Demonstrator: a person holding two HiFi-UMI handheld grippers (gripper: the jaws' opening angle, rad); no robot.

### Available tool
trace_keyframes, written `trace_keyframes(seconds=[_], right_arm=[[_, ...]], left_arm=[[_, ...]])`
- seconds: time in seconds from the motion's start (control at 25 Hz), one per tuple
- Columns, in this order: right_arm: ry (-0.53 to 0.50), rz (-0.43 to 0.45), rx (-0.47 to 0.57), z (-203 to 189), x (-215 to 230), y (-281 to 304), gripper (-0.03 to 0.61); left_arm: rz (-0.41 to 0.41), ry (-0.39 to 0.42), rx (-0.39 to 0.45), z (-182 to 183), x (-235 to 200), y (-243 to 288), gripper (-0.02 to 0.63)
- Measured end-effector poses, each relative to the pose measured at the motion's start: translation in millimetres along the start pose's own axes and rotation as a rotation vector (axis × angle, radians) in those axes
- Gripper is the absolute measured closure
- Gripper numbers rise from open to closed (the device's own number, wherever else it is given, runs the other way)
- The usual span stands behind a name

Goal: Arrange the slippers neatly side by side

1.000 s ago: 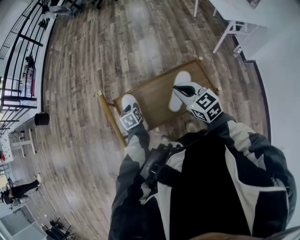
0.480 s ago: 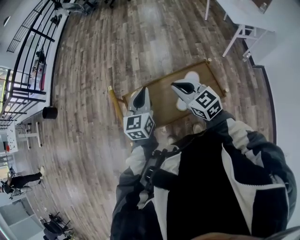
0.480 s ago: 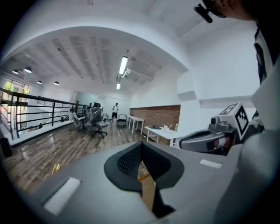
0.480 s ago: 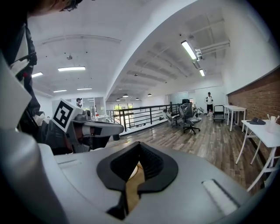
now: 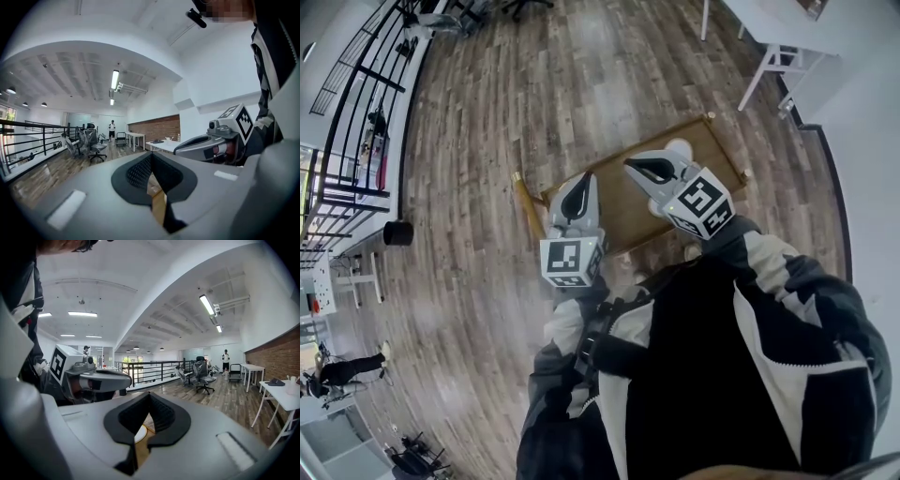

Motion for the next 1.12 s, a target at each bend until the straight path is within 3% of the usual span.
trace_keyframes(seconds=[0.2,0.48,0.6,1.0,1.12], right_arm=[[0.015,-0.051,-0.034,-11,3,-1,0.574],[0.147,-0.204,-0.215,-70,41,0,0.571],[0.209,-0.257,-0.299,-99,53,3,0.480],[0.397,-0.412,-0.544,-186,99,-1,0.372],[0.513,-0.461,-0.590,-209,112,-5,0.364]], left_arm=[[-0.010,-0.006,0.003,-1,-1,-5,0.595],[0.006,-0.059,0.009,-10,-7,-3,0.595],[0.025,-0.081,0.008,-14,-11,-5,0.595],[0.059,-0.116,-0.008,-18,-20,-2,0.595],[0.064,-0.116,-0.017,-17,-22,-3,0.595]])
Point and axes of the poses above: the fingertips, and each gripper's own axes: y forward along the fingers, x to its right, z out of its top, the point moved 9 cm from there along -y, backward along the fingers, and after that the axes turned 3 degrees about y, right-handed, at the moved point
